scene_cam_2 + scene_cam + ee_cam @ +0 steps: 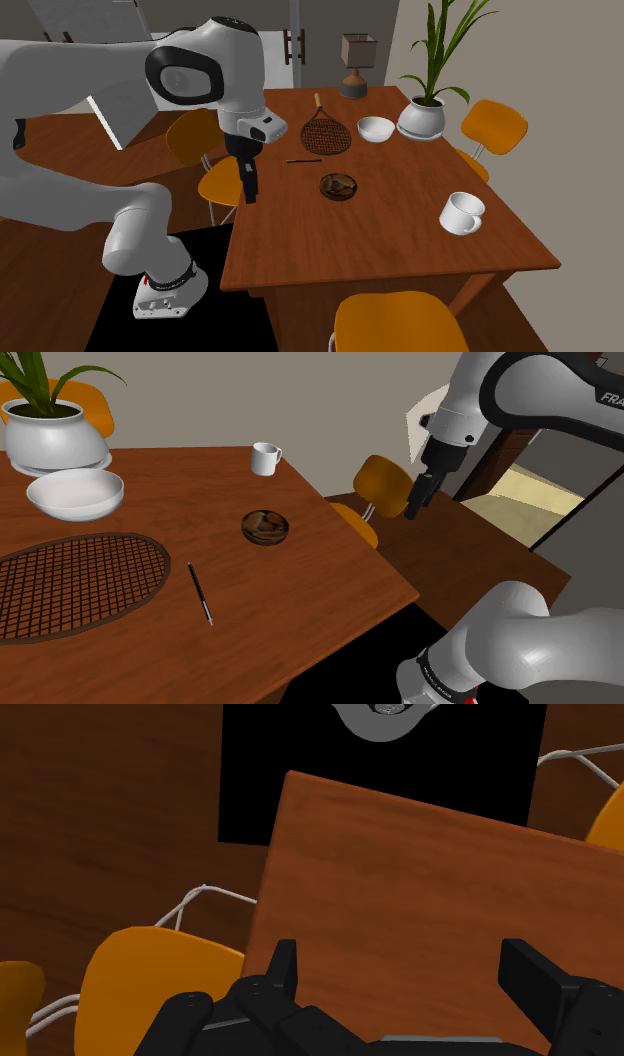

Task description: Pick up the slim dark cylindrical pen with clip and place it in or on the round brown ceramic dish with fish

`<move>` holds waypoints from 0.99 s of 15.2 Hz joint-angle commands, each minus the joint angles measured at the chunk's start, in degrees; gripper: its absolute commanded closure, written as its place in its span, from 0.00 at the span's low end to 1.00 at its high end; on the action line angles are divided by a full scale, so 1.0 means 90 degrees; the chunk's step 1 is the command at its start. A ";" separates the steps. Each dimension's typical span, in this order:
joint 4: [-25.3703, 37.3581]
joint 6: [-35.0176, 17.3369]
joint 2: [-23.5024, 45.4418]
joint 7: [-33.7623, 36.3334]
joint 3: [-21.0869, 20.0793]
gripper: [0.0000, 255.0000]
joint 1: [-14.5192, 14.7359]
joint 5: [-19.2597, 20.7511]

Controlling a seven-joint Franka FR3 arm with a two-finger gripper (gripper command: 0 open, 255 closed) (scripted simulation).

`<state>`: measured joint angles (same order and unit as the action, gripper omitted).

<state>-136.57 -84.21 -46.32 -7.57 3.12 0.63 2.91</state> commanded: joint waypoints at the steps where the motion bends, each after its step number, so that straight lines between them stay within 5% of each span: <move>1: 0.0000 0.0000 0.0000 0.0000 0.0000 0.00 0.0000 0.0000; 15: -0.0054 -0.1456 0.1614 0.2018 -0.1683 0.00 0.0599 -0.1339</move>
<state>-137.50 -96.05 -33.50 9.07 -10.81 5.63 -8.32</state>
